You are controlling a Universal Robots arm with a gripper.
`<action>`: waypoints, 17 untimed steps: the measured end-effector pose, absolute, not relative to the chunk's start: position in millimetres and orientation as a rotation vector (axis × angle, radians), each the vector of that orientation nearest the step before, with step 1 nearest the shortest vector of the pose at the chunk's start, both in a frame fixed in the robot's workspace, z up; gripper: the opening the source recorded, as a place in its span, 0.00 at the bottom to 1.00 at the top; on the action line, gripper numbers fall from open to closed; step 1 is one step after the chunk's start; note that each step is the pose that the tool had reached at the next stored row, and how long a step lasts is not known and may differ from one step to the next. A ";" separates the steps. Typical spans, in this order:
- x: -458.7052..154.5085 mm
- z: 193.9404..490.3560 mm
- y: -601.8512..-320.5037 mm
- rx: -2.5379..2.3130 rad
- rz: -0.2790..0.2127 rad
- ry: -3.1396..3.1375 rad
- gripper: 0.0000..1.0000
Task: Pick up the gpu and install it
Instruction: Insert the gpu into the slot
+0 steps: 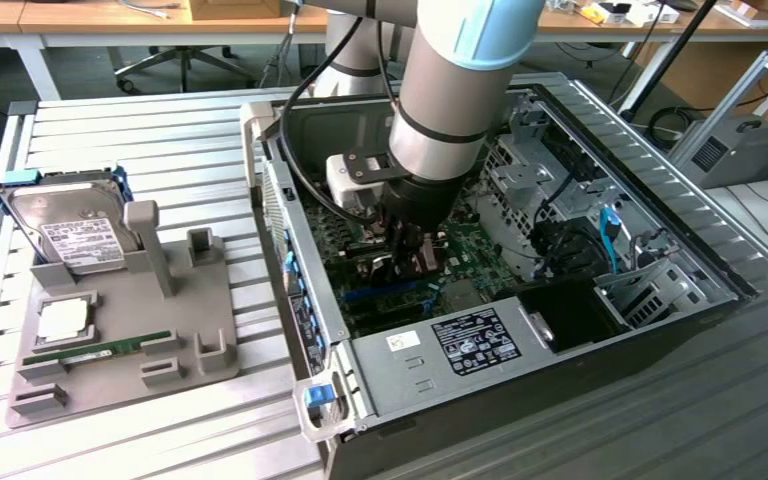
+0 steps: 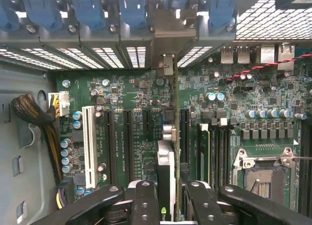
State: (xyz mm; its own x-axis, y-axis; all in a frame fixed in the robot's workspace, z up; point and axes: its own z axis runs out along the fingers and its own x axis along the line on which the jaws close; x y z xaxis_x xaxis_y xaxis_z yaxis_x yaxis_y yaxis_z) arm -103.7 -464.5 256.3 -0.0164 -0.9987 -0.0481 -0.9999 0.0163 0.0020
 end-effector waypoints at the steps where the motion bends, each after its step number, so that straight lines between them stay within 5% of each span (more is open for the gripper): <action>1: -103.7 256.3 -464.5 -2.180 0.055 2.216 0.27; 17: -103.7 256.6 -467.6 -2.176 0.062 2.213 0.27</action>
